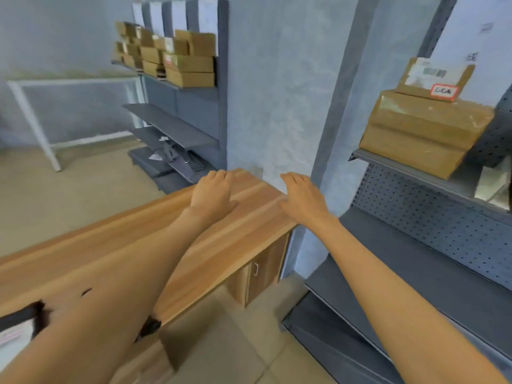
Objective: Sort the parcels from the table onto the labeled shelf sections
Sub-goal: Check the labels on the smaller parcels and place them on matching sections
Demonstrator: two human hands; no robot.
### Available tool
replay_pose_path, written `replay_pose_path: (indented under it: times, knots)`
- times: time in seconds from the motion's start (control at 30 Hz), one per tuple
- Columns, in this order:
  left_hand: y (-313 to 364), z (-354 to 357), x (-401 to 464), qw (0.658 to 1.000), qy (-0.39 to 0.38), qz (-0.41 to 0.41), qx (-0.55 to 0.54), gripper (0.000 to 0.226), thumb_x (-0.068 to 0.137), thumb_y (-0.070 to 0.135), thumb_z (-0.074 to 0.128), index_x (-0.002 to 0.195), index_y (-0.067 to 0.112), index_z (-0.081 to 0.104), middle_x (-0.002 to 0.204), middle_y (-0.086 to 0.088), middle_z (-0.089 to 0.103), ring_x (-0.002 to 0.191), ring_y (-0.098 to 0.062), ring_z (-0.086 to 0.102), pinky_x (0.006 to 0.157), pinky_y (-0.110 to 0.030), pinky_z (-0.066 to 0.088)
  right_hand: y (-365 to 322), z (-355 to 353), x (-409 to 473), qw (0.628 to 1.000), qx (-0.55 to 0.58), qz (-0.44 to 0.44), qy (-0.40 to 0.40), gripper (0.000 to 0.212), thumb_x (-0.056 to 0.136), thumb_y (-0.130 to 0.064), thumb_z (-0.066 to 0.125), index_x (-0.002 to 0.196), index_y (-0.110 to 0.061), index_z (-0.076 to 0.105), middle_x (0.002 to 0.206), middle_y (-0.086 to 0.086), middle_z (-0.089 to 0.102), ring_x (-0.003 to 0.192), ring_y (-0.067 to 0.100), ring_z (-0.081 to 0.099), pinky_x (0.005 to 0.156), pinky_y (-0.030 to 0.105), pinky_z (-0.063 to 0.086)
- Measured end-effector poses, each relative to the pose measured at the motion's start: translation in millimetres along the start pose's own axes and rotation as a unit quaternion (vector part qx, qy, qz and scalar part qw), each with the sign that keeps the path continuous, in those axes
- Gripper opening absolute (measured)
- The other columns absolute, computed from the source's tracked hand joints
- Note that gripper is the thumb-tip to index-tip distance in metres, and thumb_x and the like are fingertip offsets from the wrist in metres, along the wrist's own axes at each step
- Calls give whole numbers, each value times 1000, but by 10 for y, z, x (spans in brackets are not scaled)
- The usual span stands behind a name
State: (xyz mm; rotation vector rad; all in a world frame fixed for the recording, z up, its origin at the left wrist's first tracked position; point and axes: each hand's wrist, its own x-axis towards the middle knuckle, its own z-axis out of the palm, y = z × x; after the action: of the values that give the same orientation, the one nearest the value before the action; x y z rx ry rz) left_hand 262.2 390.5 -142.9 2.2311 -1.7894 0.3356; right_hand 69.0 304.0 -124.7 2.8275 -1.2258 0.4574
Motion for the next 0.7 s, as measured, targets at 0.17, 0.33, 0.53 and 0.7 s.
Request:
replay_pose_path:
  times: [0.17, 0.33, 0.53, 0.7]
  knots:
    - [-661, -33, -547, 997, -16, -67, 23, 61, 87, 39, 65, 136, 9, 42, 136, -9, 47, 127, -29, 43, 100, -38, 39, -874, 378, 215, 996, 35, -83, -25, 60, 89, -22, 60, 143, -9, 38, 146, 9, 41, 133, 29, 35, 107, 38, 33]
    - [-1298, -9, -1107, 989, -37, -140, 27, 69, 87, 35, 66, 143, 10, 35, 144, -9, 42, 133, -30, 38, 106, -37, 33, -1735, 769, 272, 988, 41, -143, -51, 59, 91, -24, 60, 144, -12, 36, 148, 4, 39, 136, 25, 33, 108, 37, 31]
    - [-2072, 160, -1754, 971, -72, -229, 15, 64, 86, 34, 65, 138, 9, 39, 141, -8, 44, 131, -29, 39, 102, -37, 35, -2620, 1241, 224, 974, 52, -188, -116, 65, 94, -27, 58, 149, -11, 28, 154, 5, 32, 141, 24, 28, 114, 38, 26]
    - [-2526, 522, -2189, 957, -113, -268, 8, 56, 88, 29, 63, 135, 9, 42, 137, -8, 47, 127, -29, 42, 100, -35, 37, -3087, 1709, 163, 966, 64, -195, -160, 65, 95, -28, 58, 150, -12, 28, 155, 4, 31, 143, 23, 25, 115, 37, 24]
